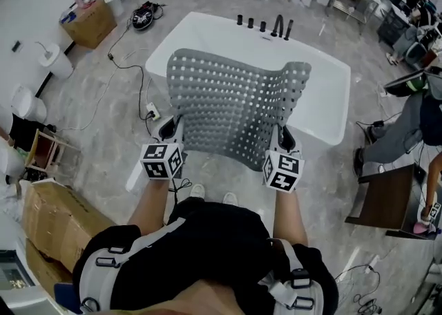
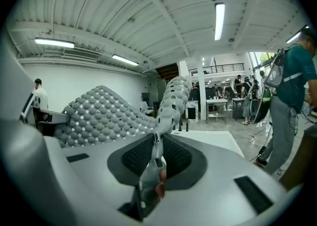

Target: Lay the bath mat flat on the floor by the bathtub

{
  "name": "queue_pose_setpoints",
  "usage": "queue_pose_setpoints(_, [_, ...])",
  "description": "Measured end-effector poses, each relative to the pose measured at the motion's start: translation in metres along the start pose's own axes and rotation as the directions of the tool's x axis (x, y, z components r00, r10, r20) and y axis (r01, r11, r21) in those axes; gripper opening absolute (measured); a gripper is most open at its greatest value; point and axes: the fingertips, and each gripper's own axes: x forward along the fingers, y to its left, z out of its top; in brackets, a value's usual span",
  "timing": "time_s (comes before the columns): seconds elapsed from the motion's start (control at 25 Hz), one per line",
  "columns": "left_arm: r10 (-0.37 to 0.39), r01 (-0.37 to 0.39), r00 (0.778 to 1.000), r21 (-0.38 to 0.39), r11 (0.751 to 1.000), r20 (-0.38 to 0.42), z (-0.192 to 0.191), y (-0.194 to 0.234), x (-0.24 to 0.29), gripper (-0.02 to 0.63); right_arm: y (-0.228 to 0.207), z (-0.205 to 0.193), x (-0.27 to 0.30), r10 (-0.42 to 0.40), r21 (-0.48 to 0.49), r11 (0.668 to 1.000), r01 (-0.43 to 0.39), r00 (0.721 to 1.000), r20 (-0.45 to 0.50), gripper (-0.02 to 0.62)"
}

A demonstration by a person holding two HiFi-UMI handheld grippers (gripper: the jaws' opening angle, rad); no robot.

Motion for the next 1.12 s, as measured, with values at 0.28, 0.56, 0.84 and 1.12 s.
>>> queue_pose_setpoints(0.28, [-0.066, 0.067, 0.996, 0.01, 0.998, -0.056, -0.004, 0.025, 0.042, 0.037, 0.005, -0.018, 0.024, -0.064, 0.066, 0.995, 0.069, 0.996, -0.065, 0.055])
queue_pose_setpoints(0.56, [-0.118, 0.12, 0.978, -0.002, 0.993, -0.172, -0.037, 0.038, 0.076, 0.037, 0.004, -0.059, 0.038, -0.107, 0.121, 0.984, 0.13, 0.978, -0.177, 0.055])
queue_pose_setpoints(0.84, [-0.148, 0.145, 0.929, -0.036, 0.989, -0.339, -0.115, 0.054, 0.111, 0.037, 0.012, -0.14, 0.071, -0.093, 0.137, 0.98, 0.146, 0.939, -0.332, 0.055])
queue_pose_setpoints(1.12, [-0.165, 0.135, 0.858, -0.096, 0.986, -0.486, -0.233, 0.085, 0.149, 0.037, 0.028, -0.251, 0.111, -0.084, 0.185, 0.964, 0.189, 0.882, -0.464, 0.055])
